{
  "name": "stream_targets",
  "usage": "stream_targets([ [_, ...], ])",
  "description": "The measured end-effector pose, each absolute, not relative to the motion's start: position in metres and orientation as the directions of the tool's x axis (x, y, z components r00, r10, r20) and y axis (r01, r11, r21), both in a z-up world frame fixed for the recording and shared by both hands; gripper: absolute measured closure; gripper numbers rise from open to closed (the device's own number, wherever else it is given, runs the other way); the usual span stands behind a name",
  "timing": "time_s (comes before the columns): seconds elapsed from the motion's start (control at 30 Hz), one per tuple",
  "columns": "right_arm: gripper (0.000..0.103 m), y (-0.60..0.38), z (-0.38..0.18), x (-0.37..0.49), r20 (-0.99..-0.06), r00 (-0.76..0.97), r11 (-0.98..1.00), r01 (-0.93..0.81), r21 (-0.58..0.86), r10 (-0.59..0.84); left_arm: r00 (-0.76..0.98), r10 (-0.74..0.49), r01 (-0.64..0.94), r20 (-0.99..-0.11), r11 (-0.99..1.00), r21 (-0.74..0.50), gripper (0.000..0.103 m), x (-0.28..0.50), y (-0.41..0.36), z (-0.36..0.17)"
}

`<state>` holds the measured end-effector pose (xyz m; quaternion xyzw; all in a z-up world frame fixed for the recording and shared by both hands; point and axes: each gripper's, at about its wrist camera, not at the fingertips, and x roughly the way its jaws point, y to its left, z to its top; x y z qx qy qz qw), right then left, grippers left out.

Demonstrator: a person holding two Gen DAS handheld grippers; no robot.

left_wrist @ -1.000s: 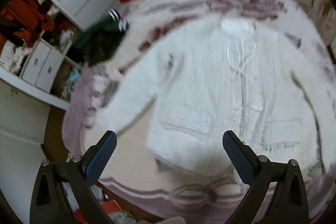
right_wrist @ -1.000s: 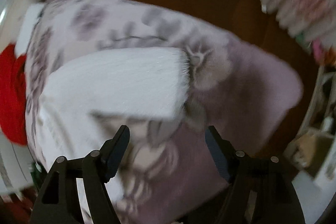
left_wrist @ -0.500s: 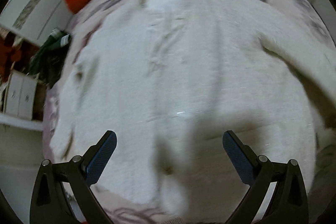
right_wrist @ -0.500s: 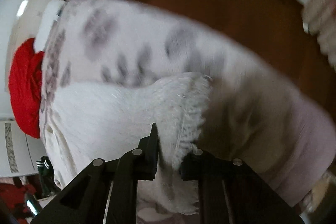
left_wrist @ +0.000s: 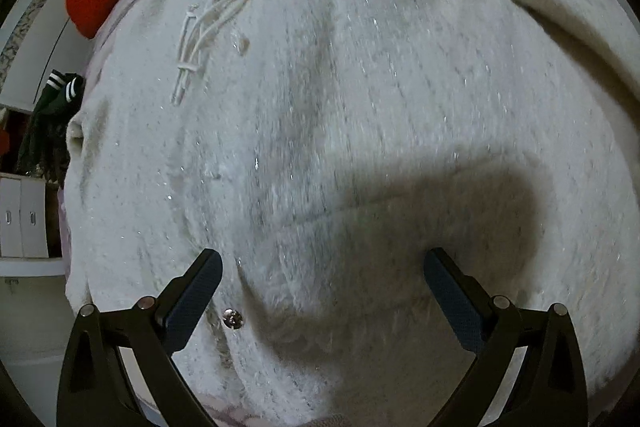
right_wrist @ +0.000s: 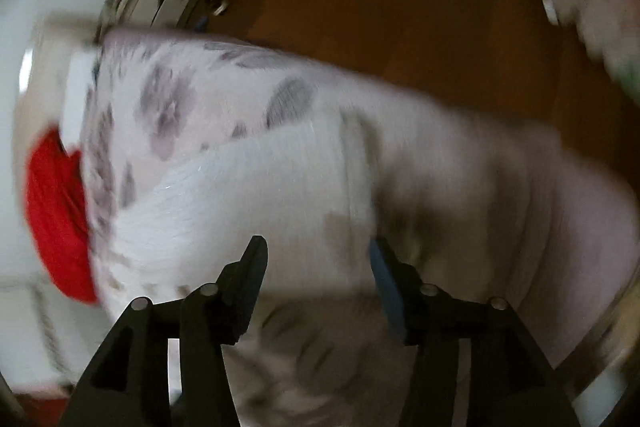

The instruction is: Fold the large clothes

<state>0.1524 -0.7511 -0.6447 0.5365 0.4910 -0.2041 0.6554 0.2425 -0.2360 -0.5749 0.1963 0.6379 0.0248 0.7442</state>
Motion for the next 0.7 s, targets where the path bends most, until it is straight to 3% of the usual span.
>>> stream_targets([
  [0.13, 0.045, -0.719, -0.699, 0.142, -0.737, 0.553, 0.087, 0.774, 0.627, 0.388, 0.164, 0.285, 0.192, -0.944, 0.930, 0.314, 0.000, 0.247, -0.235, -0.566],
  [0.33, 0.046, -0.716, -0.739, 0.164, -0.624, 0.755, -0.168, 0.654, 0.738, 0.200, 0.224, 0.305, 0.030, -0.926, 0.947, 0.319, 0.000, 0.290, -0.217, -0.539],
  [0.4, 0.081, -0.710, -0.736, 0.173, -0.610, 0.775, -0.173, 0.632, 0.755, 0.168, 0.230, 0.291, -0.056, -0.929, 0.957, 0.286, 0.000, 0.319, -0.206, -0.539],
  [0.43, 0.090, -0.708, -0.731, 0.182, -0.626, 0.759, -0.141, 0.649, 0.747, 0.179, 0.236, 0.275, -0.083, -0.932, 0.961, 0.263, 0.000, 0.335, -0.204, -0.541],
  [0.6, 0.092, -0.699, -0.694, 0.205, -0.686, 0.714, 0.017, 0.691, 0.722, 0.140, 0.203, 0.328, -0.051, -0.922, 0.944, 0.325, 0.000, 0.405, -0.205, -0.591],
  [0.7, 0.093, -0.703, -0.662, 0.213, -0.721, 0.688, 0.109, 0.713, 0.693, 0.083, 0.204, 0.247, -0.049, -0.947, 0.969, 0.242, 0.000, 0.416, -0.195, -0.614],
])
